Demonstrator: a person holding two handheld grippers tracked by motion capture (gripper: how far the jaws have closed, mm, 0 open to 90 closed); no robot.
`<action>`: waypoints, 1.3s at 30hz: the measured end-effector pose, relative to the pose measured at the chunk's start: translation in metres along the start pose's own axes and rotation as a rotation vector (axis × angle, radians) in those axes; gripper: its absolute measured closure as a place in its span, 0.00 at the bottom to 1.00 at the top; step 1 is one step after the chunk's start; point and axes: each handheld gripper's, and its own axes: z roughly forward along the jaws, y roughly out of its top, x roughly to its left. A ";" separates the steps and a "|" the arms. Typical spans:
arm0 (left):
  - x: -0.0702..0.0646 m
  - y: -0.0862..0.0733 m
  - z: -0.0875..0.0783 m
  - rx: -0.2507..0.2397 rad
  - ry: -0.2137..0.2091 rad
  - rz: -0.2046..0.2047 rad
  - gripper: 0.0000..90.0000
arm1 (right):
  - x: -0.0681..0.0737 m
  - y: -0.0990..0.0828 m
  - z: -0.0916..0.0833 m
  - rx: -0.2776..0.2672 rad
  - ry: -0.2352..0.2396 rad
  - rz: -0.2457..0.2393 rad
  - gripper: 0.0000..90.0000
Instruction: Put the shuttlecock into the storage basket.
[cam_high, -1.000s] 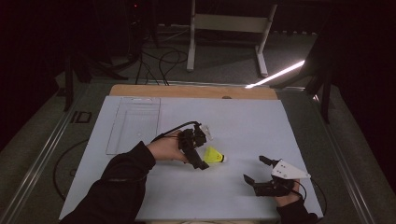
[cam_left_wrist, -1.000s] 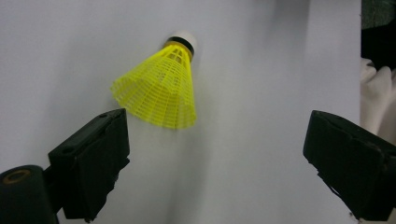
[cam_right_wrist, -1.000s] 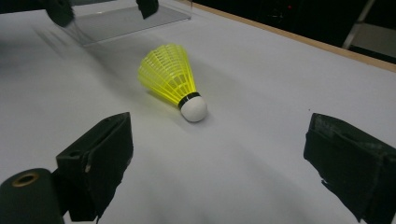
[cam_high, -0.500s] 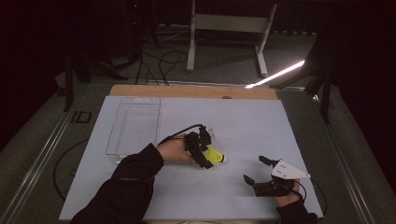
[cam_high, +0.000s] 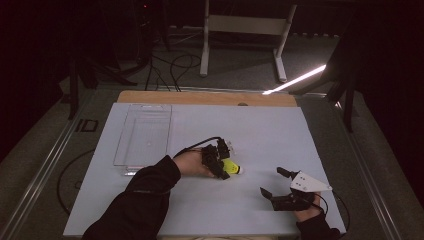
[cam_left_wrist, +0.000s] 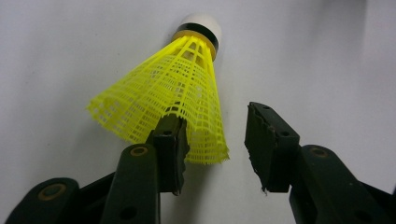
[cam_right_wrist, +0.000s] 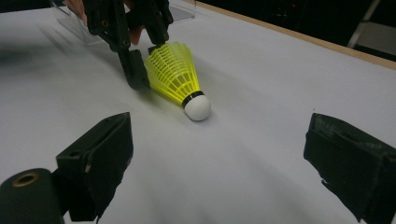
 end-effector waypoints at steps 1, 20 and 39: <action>0.001 0.001 0.001 0.002 0.000 -0.001 0.68 | 0.000 0.000 0.000 0.001 0.000 -0.001 0.09; 0.001 0.010 0.008 0.071 -0.001 0.019 0.98 | 0.000 0.000 0.000 0.000 0.004 -0.003 0.09; -0.008 0.020 -0.010 0.104 0.004 0.053 1.00 | 0.000 0.000 0.000 0.001 0.005 -0.002 0.09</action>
